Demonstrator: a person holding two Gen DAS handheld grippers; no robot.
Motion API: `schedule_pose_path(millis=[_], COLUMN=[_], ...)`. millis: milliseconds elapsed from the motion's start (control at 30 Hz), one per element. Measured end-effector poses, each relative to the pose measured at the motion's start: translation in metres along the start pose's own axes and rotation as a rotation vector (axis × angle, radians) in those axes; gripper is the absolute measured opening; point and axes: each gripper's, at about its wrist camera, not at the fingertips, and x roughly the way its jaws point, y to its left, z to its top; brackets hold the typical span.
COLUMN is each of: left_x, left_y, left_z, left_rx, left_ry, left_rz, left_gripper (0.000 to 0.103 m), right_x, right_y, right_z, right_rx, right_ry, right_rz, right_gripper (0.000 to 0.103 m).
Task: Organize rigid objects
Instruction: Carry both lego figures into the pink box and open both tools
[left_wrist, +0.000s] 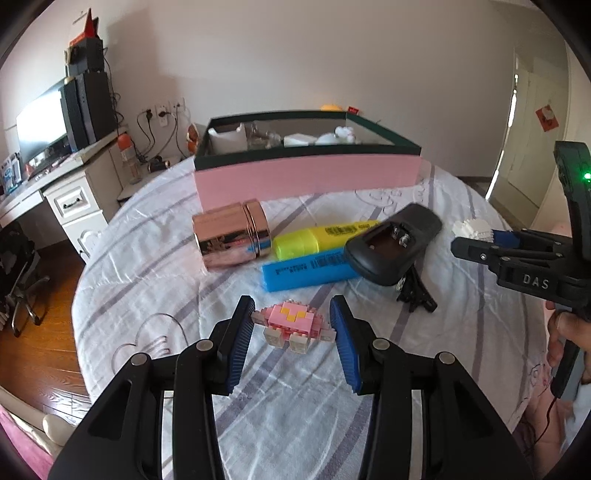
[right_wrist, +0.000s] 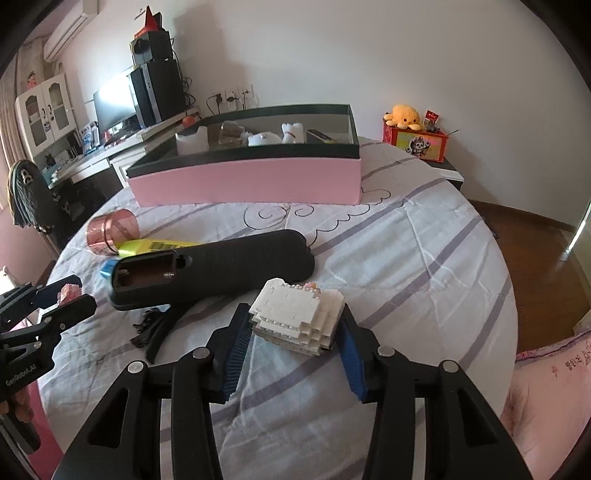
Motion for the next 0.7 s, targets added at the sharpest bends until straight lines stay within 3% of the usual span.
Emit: schedule_pose_path(millis=[400, 700], left_x=[-0.033, -0.077], left_y=[-0.004, -0.001], left_z=[0.025, 0.056], left_rx=[0.023, 0.020], left_ry=[-0.084, -0.214], left_rz=[0.017, 0.090], left_gripper=[0.043, 0.043], right_x=[-0.058, -0.114], right_y=[0.013, 0.030], right_z=[0.013, 0.037], right_rx=[-0.027, -0.089], right_ry=[-0.112, -0.249], right_rz=[0.042, 0.056], right_gripper=[0.047, 0.047])
